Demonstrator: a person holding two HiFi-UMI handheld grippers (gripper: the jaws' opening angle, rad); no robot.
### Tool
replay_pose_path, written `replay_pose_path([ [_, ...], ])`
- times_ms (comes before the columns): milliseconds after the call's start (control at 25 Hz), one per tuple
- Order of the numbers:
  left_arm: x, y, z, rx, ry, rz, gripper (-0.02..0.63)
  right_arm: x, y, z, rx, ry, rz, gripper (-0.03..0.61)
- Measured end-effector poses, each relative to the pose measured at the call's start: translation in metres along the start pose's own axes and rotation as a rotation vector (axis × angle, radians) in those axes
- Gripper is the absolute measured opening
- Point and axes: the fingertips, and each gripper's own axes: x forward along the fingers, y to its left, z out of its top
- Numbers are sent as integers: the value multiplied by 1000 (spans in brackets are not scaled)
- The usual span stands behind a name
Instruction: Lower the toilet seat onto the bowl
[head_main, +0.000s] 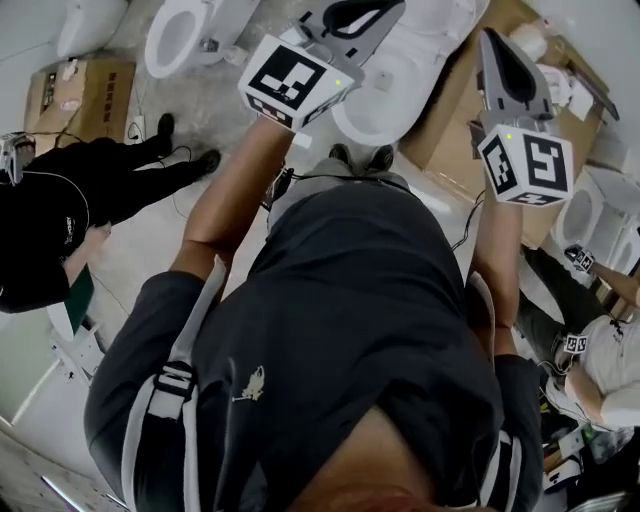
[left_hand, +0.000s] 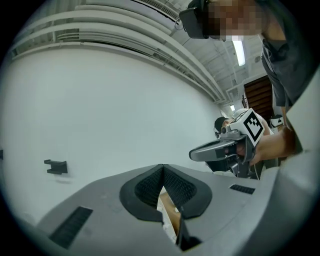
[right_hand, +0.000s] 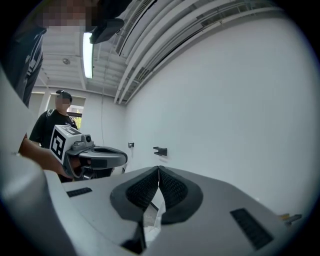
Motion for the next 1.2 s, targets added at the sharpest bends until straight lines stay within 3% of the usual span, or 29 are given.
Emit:
replay_pose_path([
  [400,5,28,-13,-7,30,99,3,34,-13,-14,18,18,79,8],
  [720,21,46,-30,-46,26,75,3,70,-29,-22,21,52,56,8],
  [1200,50,77,-74,-110,87,49,4,134,-60,-62,48,130,37,8],
])
